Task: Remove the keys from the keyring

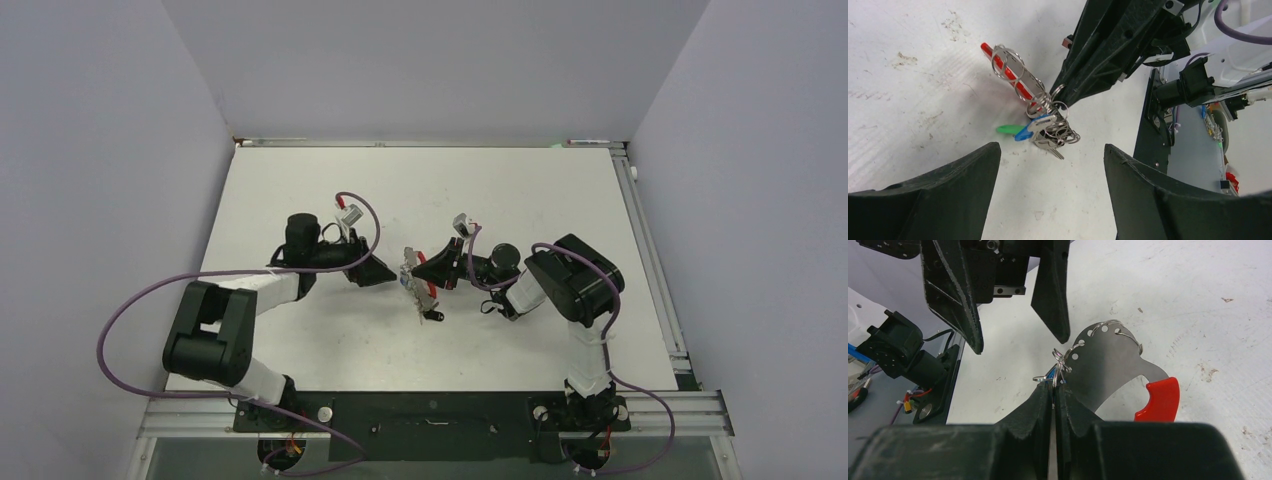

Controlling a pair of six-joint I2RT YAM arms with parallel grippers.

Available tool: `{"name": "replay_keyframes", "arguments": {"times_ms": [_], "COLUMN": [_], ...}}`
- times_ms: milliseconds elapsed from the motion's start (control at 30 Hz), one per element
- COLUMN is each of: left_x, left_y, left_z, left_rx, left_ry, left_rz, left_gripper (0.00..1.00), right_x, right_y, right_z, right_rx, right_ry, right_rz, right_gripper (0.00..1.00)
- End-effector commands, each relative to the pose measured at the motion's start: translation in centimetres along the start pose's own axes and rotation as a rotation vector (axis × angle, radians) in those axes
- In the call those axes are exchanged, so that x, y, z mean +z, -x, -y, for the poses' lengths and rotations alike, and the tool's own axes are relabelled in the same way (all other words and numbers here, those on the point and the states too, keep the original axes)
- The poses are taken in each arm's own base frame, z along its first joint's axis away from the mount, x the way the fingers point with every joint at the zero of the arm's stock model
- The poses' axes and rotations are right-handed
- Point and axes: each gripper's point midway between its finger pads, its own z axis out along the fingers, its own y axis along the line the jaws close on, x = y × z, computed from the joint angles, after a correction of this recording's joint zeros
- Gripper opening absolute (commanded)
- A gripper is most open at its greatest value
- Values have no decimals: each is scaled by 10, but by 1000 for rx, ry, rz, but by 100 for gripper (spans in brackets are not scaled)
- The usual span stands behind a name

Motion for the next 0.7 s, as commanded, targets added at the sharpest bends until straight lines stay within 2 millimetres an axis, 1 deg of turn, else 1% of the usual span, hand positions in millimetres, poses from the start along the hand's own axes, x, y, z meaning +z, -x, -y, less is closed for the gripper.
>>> {"name": "replay_keyframes", "arguments": {"times_ms": [0,100,267,367,467,567,667], "left_x": [11,17,25,29,30,31,33], "left_y": [29,31,21,14,13,13,9], "left_z": [4,3,7,8,9,11,12], "left_rx": [59,59,36,11,-18,-49,-63], "left_ry": [-77,-100,-142,-168,-189,-215,-227], "left_rz": [81,92,83,77,85,95,93], "left_gripper": [74,75,73,69,65,64,64], "right_x": [2,2,2,2,2,1,1], "right_y": [51,53,55,55,55,57,58], "right_z": [-27,-28,-26,-26,-26,-26,-25], "right_rx": [-194,-195,-191,-189,-184,-186,-185], "right_ry": [122,124,121,122,125,125,121], "right_rz": [183,184,188,187,186,188,191], "right_gripper": [5,5,5,5,5,5,5]}}
